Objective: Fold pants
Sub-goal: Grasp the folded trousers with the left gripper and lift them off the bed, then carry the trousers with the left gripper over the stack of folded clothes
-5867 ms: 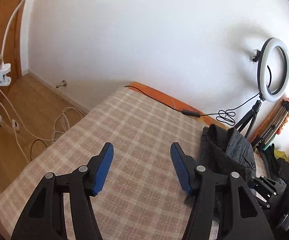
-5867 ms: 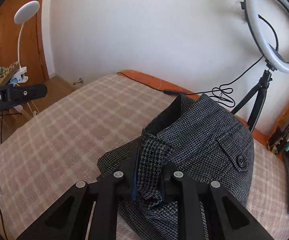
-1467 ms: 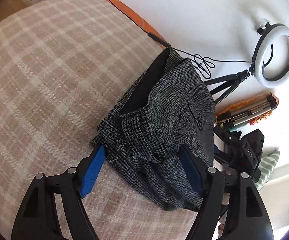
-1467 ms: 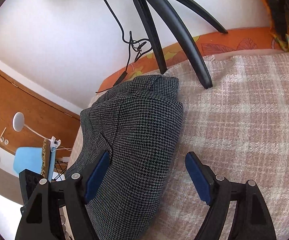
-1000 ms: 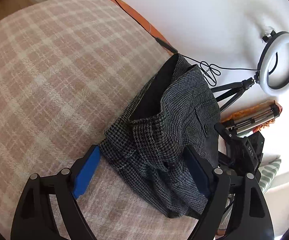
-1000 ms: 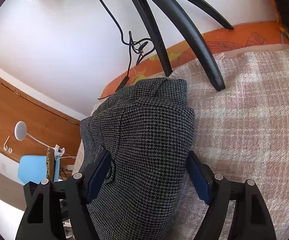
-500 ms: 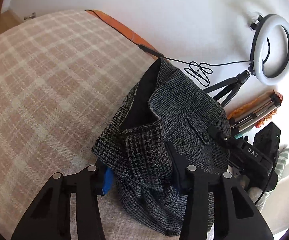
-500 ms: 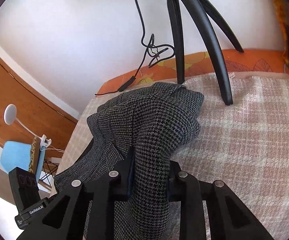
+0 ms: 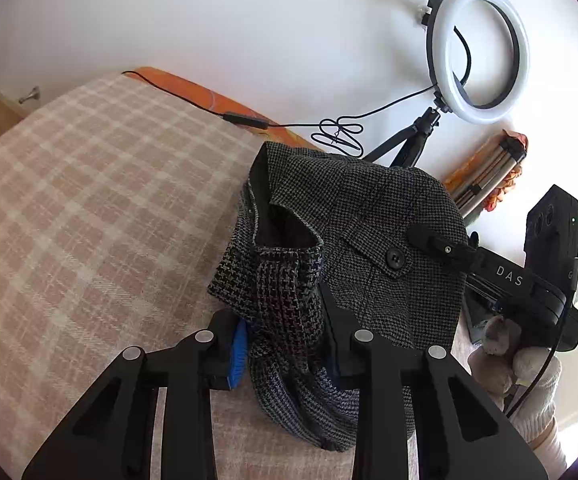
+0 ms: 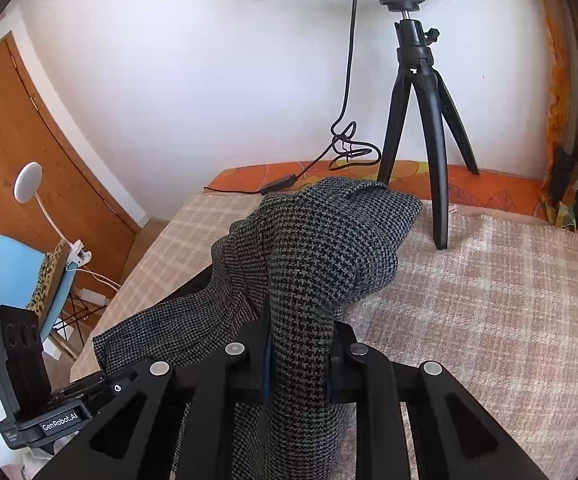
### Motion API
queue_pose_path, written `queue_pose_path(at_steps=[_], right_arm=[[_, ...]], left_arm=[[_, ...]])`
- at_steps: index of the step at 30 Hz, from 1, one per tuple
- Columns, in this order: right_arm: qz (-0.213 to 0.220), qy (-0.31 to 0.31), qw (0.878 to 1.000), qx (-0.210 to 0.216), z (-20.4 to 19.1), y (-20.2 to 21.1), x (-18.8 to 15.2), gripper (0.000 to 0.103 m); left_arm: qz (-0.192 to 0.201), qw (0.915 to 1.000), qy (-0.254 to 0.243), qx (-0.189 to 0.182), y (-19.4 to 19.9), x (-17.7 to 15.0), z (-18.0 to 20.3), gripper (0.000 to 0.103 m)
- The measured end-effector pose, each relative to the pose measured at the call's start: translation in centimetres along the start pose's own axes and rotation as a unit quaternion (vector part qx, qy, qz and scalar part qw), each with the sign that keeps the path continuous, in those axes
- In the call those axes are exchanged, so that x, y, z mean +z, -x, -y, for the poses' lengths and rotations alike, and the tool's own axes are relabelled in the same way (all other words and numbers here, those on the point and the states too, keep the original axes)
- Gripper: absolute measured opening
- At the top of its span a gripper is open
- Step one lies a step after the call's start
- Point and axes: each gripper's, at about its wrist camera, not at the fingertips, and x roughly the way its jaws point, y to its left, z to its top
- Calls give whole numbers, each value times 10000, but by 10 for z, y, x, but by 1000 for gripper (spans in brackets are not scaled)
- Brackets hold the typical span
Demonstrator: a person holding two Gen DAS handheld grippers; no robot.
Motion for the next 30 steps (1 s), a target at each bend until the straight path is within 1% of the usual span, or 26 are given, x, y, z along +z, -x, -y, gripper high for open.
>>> queue_pose_path(at_steps=[5,9,13,19,25,30], right_arm=[[113,193,9997,-116,-4,24,-3,16],[165,222,9995,-175,-4,45,-7,16],[277,326,9987,-275,3,73,-11,16],[502,447,9966,-471,10,119,-16,16],[710,424,9940,-709,34,167,-17,15],[836,412,9910,-964,65,205,-13,15]], left_arm=[[77,9991,-426,-10,16,-9,24,29],[102,9979,-635,-94,27,-16,41,28],[88,9967,-762,-247,34,-22,57,28],[134,9936,-1026,-451,42,-32,92,28],[150,9885,-1297,-768,36,-48,139,28],[121,9832,-1472,-1074,22,-59,186,28]])
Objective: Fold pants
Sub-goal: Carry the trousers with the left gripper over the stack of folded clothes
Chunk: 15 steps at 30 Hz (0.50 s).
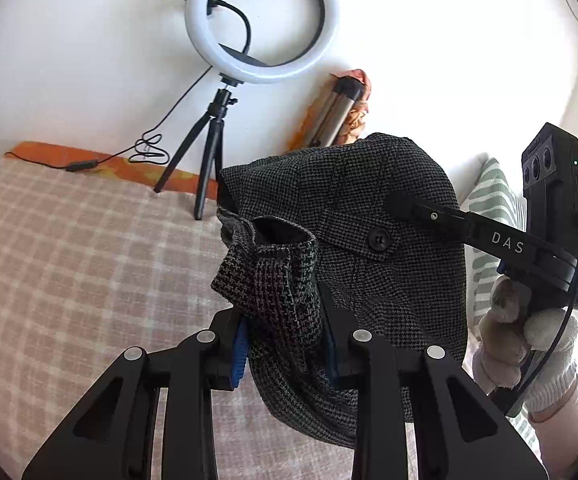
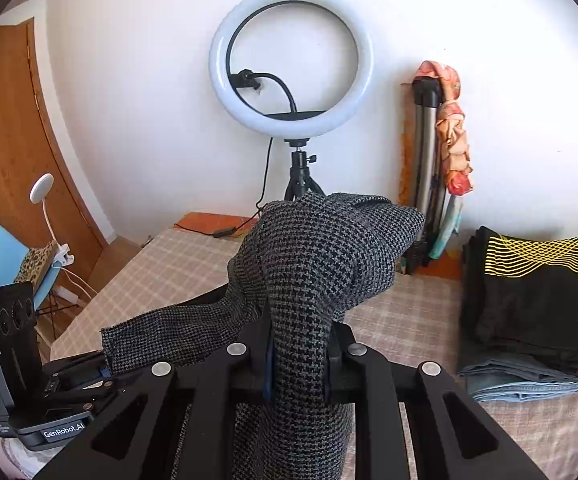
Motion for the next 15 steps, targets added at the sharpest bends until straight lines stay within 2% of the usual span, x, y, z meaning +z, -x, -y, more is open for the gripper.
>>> queue_pose_path(at_steps=[8,15], right_arm=[[197,-50,9987,-463,81,40,20,15],[362,36,9961,-805,151,57,43,15]], left_arm=[[-3,9984,-92,-564,-56,21,70,28],[-27,9956,-348,-868,-121,36,133,28]])
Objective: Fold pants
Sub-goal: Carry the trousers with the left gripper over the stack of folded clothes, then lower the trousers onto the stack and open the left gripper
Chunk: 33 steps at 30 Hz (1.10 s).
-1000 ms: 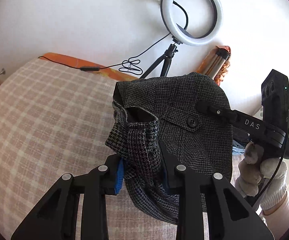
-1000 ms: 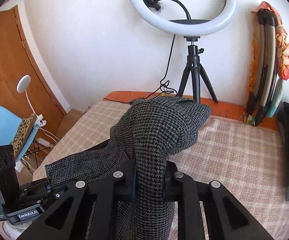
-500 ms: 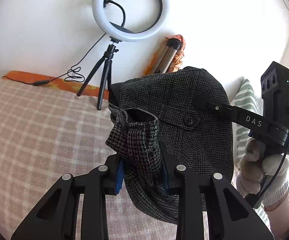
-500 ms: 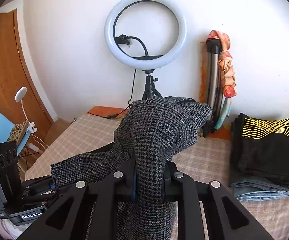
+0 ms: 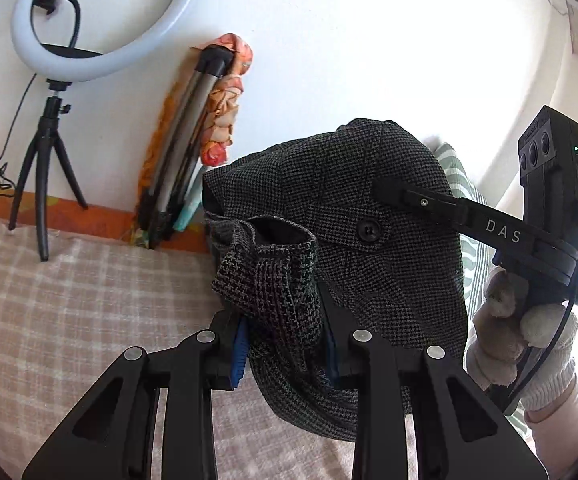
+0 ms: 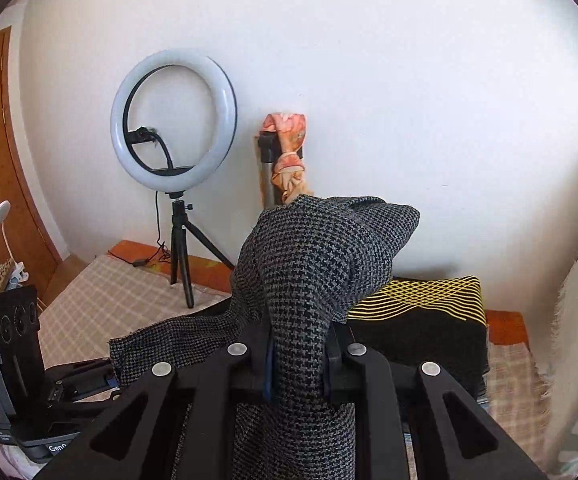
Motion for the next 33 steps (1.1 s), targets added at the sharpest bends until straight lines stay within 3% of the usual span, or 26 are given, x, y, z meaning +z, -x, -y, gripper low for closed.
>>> queue_pose_path(at_steps=[8,16,20,25,28,31,32,33], right_arm=[[184,-116,9997,-145,67,-20,14,15],[139,-62,9999,-67,112,-61,20,15],[-8,12,10000,7,129,-90,14,15],[-423,-5,9990,-159,152,-131,-3,17],[-683,-153,9963,-496,168,-144,-11,29],[-767,-389,9914,-988,183,-146,-12,51],[-787,-392,9888,-1205,186,-145,-12,56],[-802,-395,9864,-1379,188,-144,-12,57]], left_arm=[[87,9998,-98,-127,-70,18,27,28],[246,9985,-466,175,-121,17,40,28],[274,9972,-568,408,-145,9,37,28],[-24,9969,-490,609,-169,-9,30,28],[-147,9965,-463,676,-172,-15,27,31],[-290,9956,-401,792,-168,-15,26,43],[-300,9948,-374,894,-164,-14,24,57],[-290,9942,-313,985,-159,-14,22,62]])
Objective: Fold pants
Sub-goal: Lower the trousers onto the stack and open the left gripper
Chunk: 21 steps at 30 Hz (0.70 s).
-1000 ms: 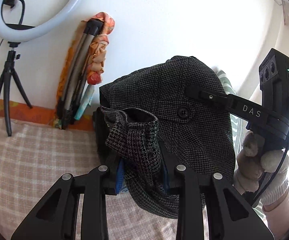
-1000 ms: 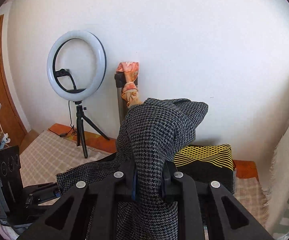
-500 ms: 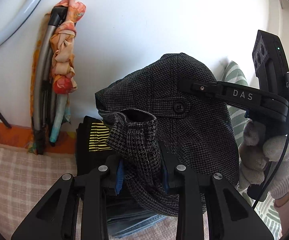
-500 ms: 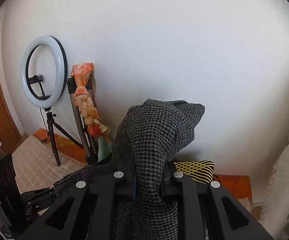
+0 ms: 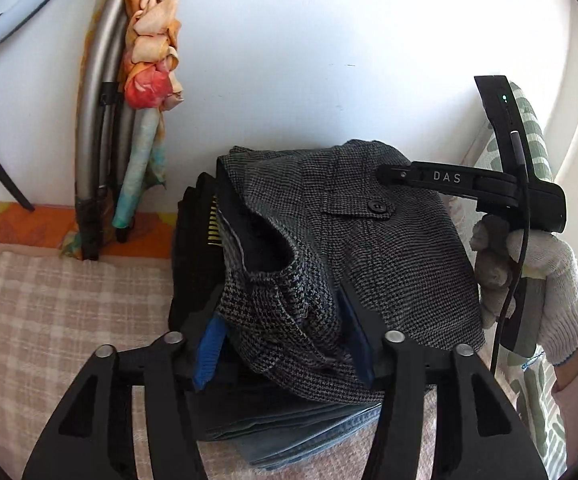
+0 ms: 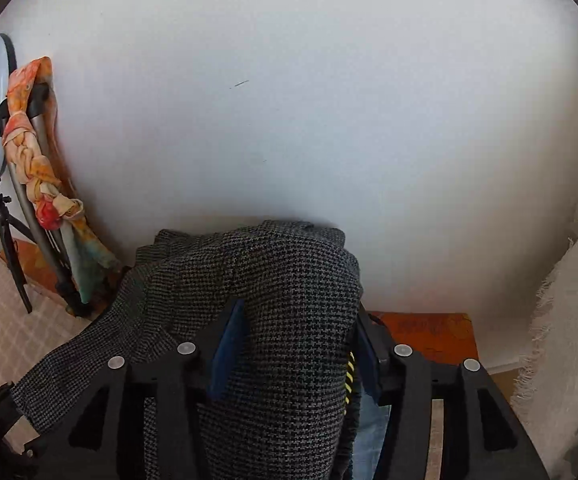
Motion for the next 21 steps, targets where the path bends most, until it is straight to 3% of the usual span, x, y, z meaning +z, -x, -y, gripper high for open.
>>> queue_pose_path(at_steps=[2,8,13,15,21], right_arm=[[-18,-122,9998,-163,6,4,0,59],[43,-389,9986,-368,13,29,-7,65],[87,-483,9982,-351,11,55,-15,68],[129,-467,9981,-382,8,69,-20,76],[202,-499,9977,-408,-4,108,-37,78]], left_arm=[[1,9998,159,78,10,2,-9,68],[-70,9990,164,401,32,3,-26,69],[-141,9986,162,485,52,2,-37,69],[-133,9986,147,491,62,1,-40,69],[-109,9988,23,473,90,-2,-39,69]])
